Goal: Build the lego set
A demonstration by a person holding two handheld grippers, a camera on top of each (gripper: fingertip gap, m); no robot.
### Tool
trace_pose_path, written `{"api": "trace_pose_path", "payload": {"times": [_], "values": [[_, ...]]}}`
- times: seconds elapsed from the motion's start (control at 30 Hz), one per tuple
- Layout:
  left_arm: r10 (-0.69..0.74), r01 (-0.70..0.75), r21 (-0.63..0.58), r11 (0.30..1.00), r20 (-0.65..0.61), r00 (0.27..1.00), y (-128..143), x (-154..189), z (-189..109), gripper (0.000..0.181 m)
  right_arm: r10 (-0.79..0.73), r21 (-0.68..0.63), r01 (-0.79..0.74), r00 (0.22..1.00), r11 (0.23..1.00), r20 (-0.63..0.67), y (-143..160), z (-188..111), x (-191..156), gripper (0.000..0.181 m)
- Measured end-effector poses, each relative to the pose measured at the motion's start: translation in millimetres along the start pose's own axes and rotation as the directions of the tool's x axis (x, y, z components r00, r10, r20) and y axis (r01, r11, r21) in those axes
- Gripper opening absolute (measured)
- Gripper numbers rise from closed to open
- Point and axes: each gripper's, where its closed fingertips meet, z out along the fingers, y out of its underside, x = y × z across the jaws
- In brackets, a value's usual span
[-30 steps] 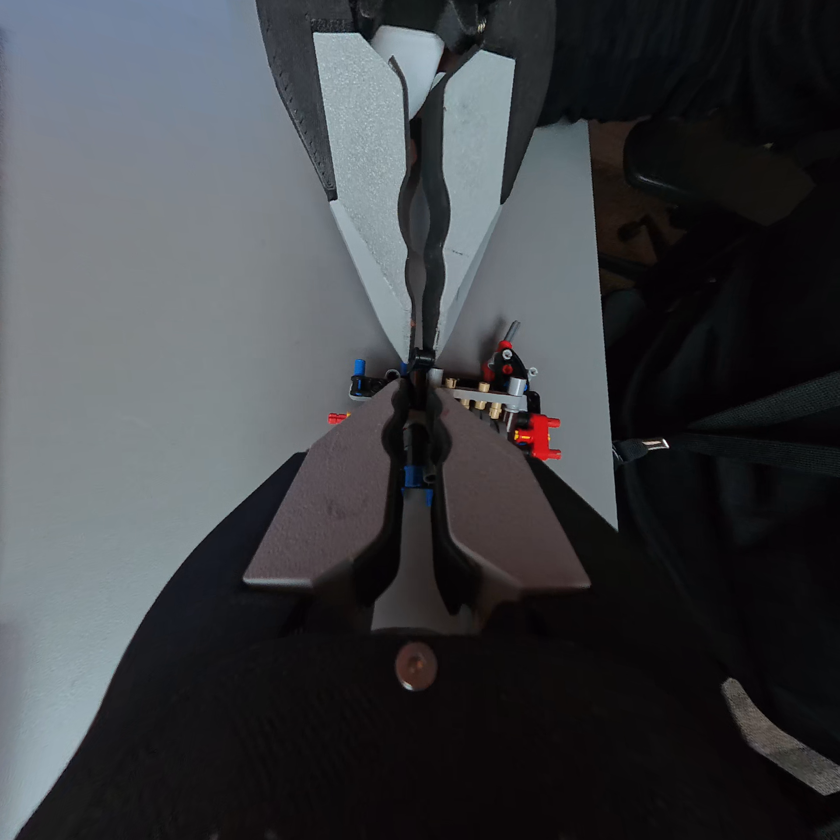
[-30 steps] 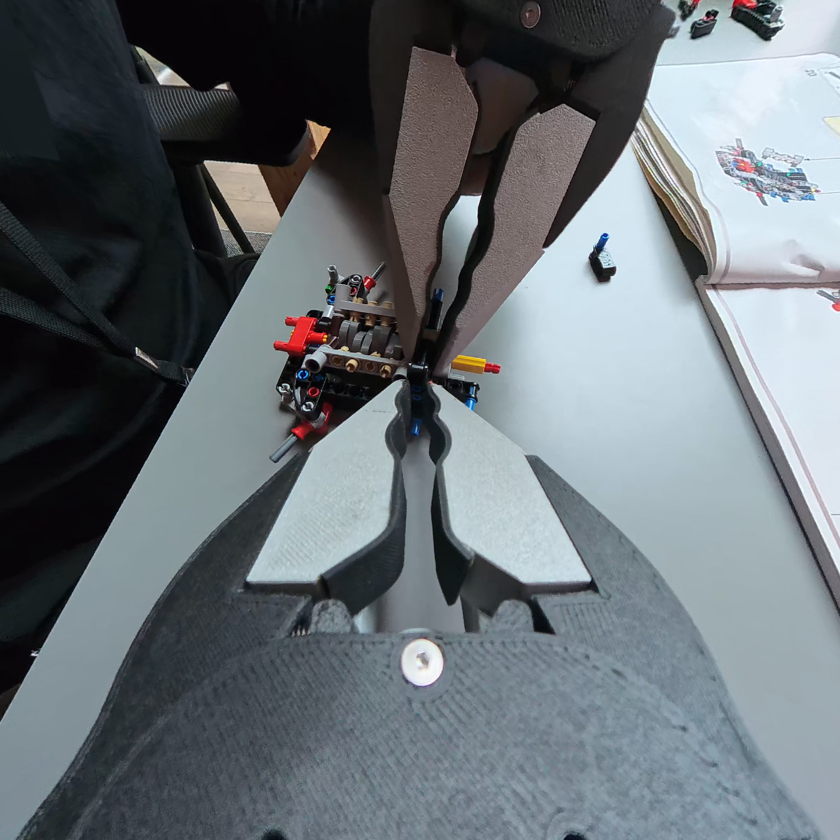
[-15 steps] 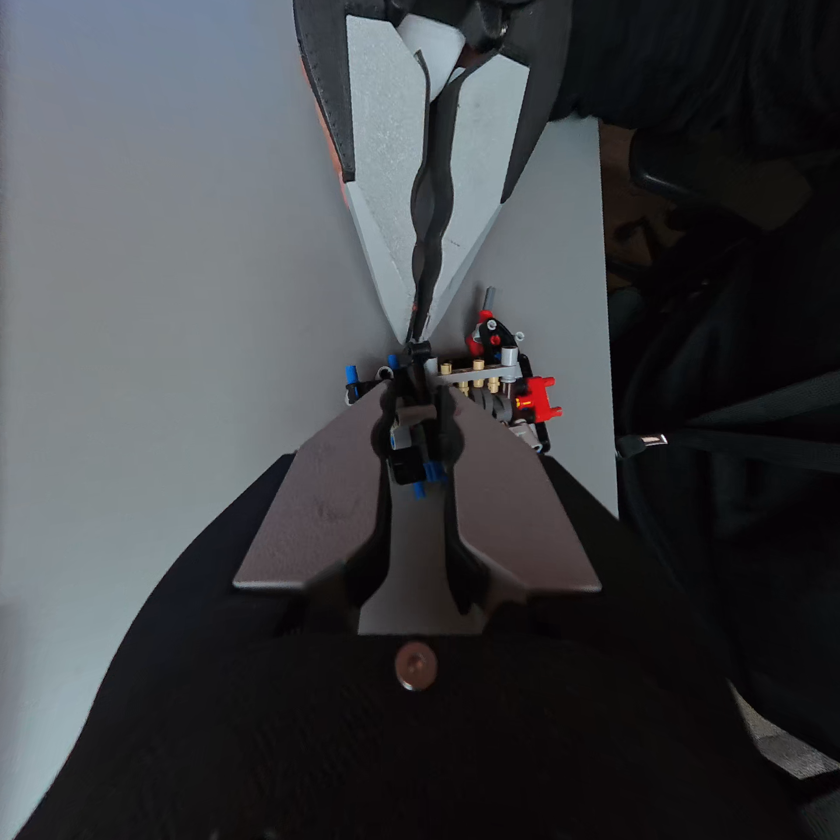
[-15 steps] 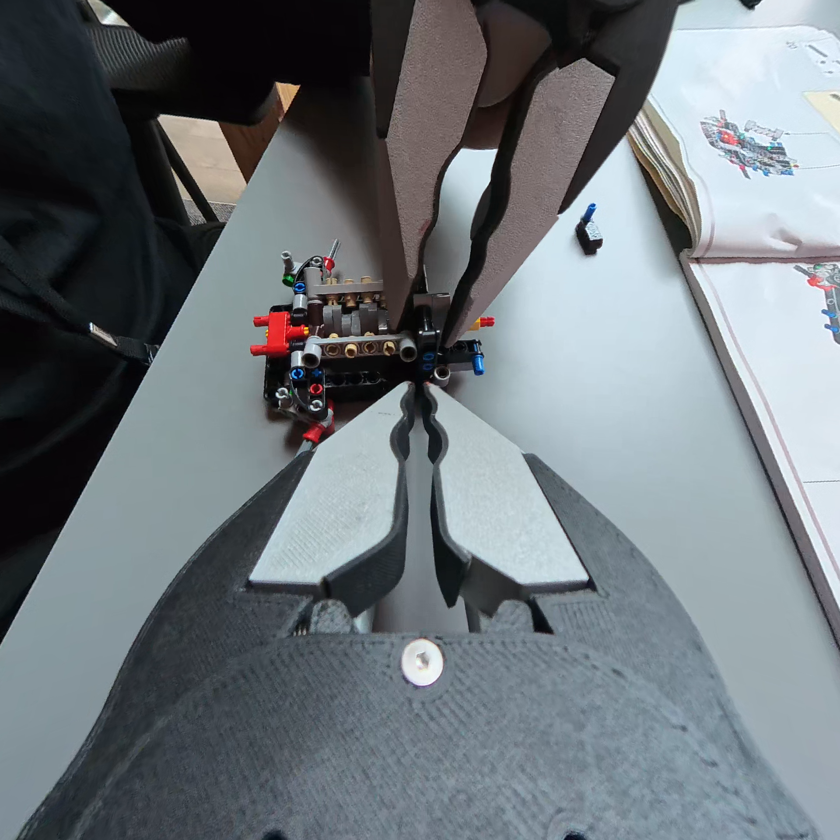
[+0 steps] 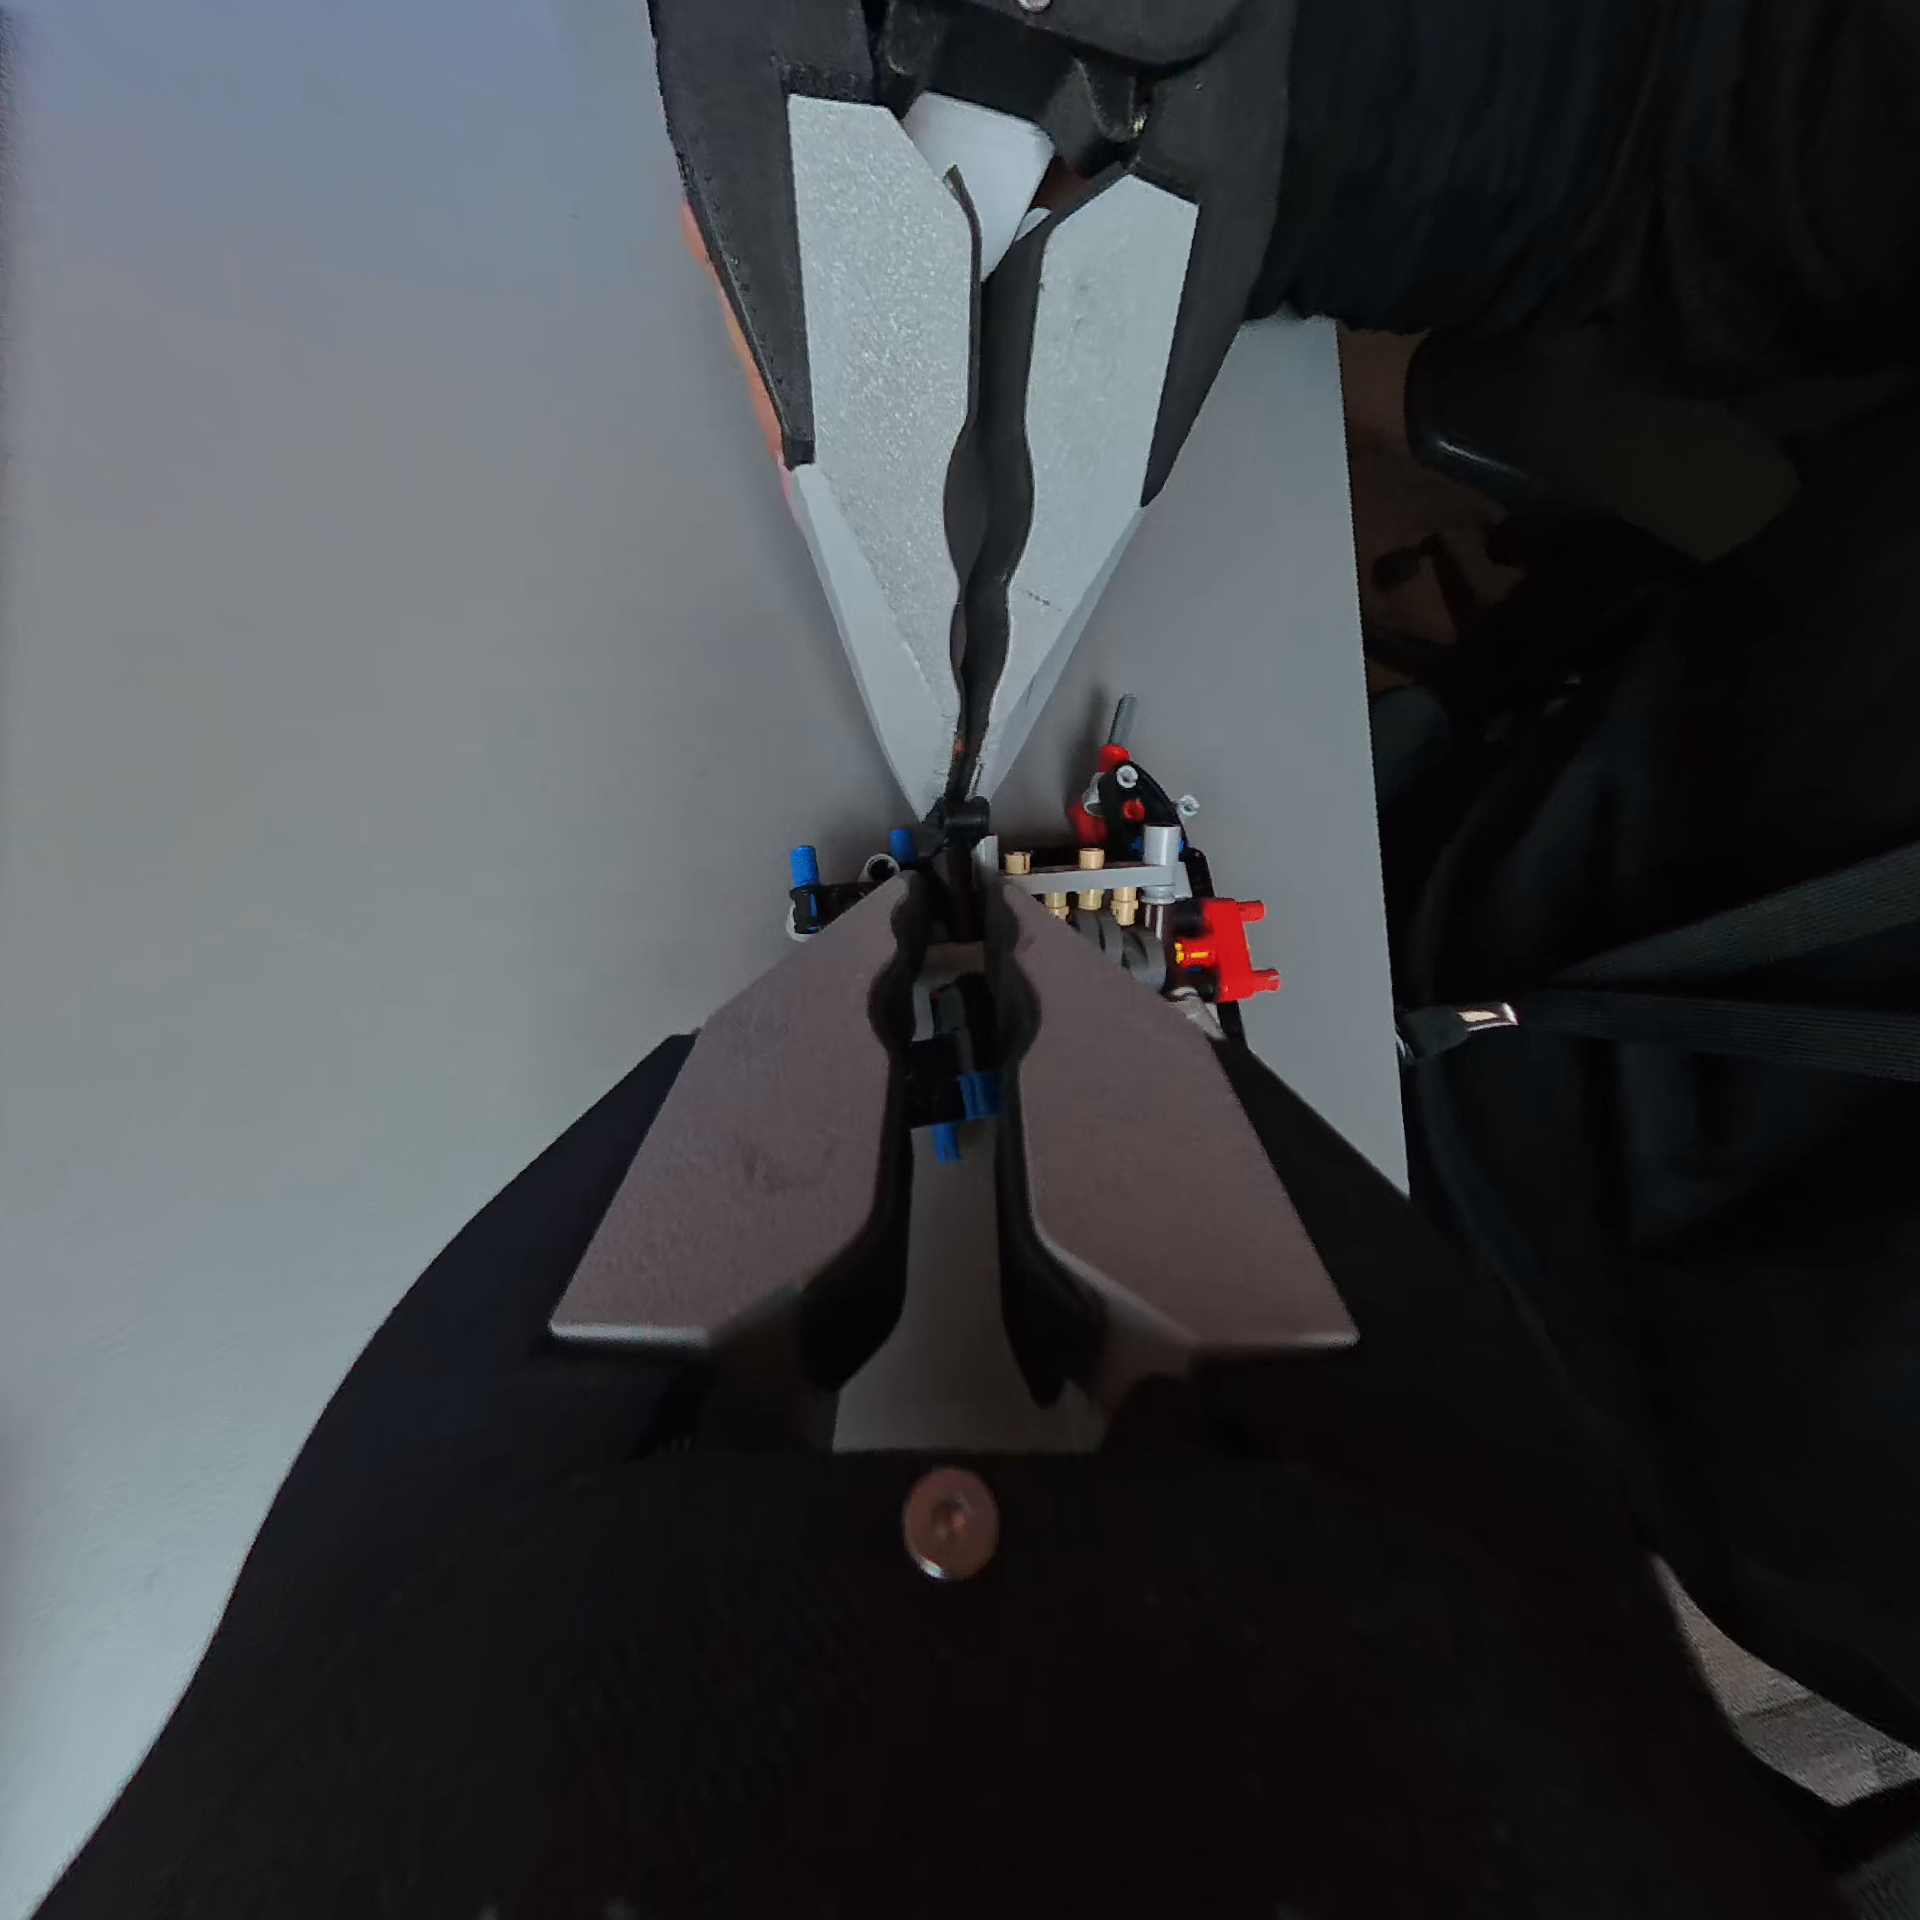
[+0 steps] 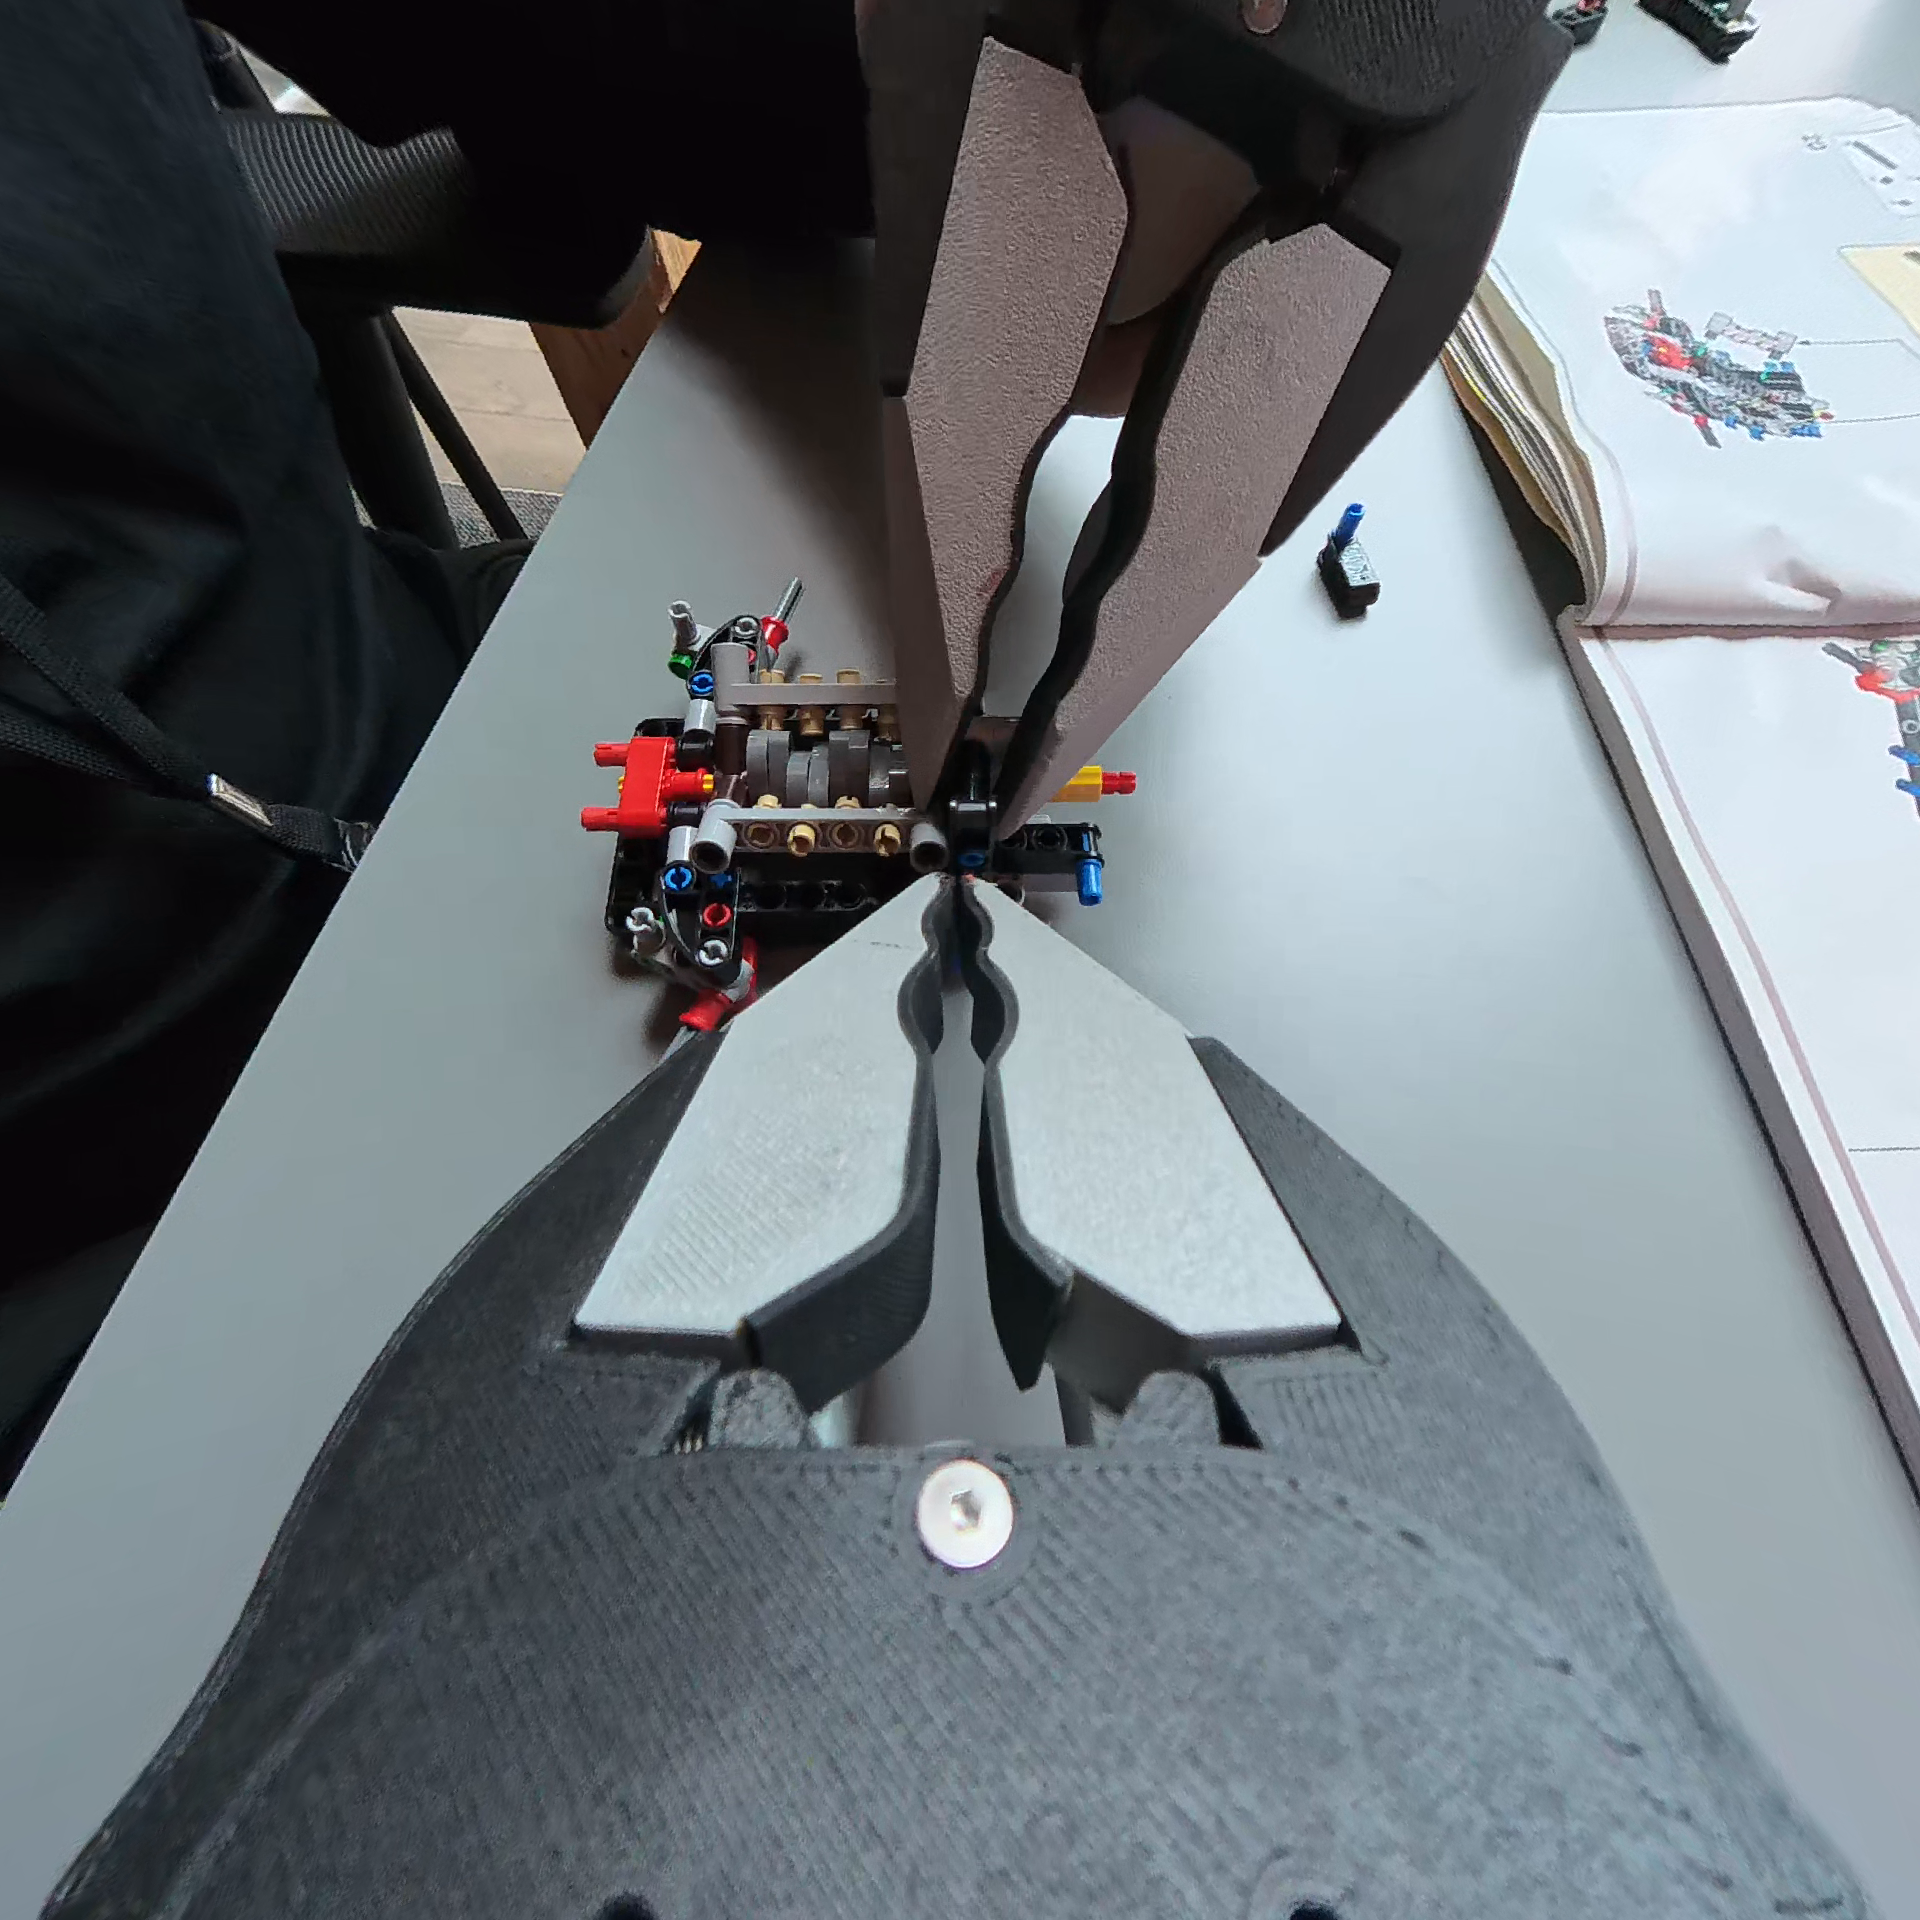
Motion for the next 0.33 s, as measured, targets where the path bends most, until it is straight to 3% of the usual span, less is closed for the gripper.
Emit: {"api": "trace_pose_path", "payload": {"times": [0.1,0.13,0.33], "values": [[-0.020,0.021,0.011,1.000,-0.031,0.999,-2.3,-0.5,-0.4,0.009,-0.014,0.011,0.014,1.000,1.000,-0.010,0.6,-3.7,1.9,0.000],[-0.019,0.019,0.019,1.000,-0.027,0.999,-4.7,-1.8,-3.5,0.019,-0.015,0.019,0.016,0.999,1.000,-0.038,1.9,-8.6,6.5,0.000],[0.005,-0.016,0.192,0.981,0.057,0.998,-25.2,-19.0,-56.4,0.029,0.067,0.141,-0.030,0.961,0.990,-0.267,5.0,-53.2,44.7,0.011]]}}
